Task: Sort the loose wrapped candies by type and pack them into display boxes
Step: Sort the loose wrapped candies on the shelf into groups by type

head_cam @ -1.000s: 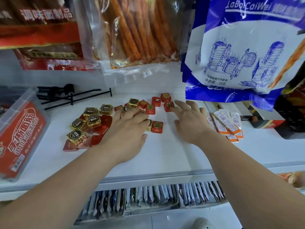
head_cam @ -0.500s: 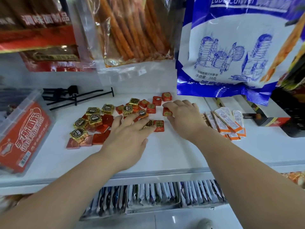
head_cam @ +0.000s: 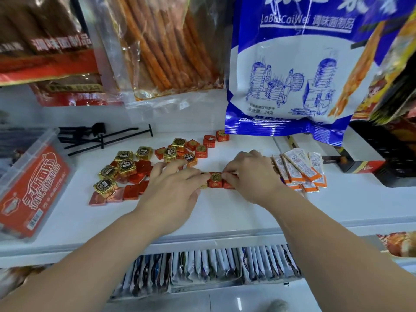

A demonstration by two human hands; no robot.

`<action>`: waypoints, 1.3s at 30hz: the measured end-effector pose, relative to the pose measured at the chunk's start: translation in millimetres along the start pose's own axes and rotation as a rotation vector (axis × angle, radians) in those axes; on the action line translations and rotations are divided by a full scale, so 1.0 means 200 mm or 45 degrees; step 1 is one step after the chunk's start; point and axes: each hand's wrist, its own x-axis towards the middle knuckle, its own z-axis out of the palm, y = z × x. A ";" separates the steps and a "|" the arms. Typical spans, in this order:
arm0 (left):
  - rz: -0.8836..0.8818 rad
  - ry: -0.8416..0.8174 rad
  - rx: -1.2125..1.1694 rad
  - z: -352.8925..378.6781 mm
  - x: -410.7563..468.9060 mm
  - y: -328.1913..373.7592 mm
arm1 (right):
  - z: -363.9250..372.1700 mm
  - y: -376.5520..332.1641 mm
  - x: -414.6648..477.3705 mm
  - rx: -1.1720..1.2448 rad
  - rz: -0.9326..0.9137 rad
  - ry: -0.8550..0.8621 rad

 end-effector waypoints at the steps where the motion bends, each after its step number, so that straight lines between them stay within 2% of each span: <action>1: -0.039 0.030 -0.012 -0.01 0.01 -0.01 | 0.01 -0.01 0.00 0.014 -0.006 0.017; 4: -0.210 0.033 0.065 -0.05 0.09 -0.09 | 0.02 -0.01 0.02 0.056 -0.005 0.049; 8: -0.356 -0.148 0.186 -0.06 0.22 -0.14 | -0.01 -0.03 0.11 0.081 0.026 0.076; 13: -0.493 -0.216 0.071 -0.02 0.30 -0.15 | -0.01 -0.11 0.19 0.163 -0.121 -0.209; 15: -0.473 -0.220 0.079 -0.02 0.30 -0.16 | 0.01 -0.09 0.18 0.109 -0.165 -0.263; 18: -0.415 -0.219 0.106 -0.03 0.28 -0.16 | -0.01 -0.06 0.16 0.191 -0.150 -0.322; 26: -0.211 -0.113 0.002 -0.02 0.18 -0.09 | -0.12 -0.01 0.01 0.353 -0.089 -0.258; 33: -0.457 -0.023 0.085 -0.04 0.30 -0.27 | -0.06 -0.02 0.18 0.153 -0.016 -0.207; 39: -0.374 -0.440 0.021 -0.04 0.47 -0.39 | -0.04 -0.06 0.34 0.047 0.001 -0.265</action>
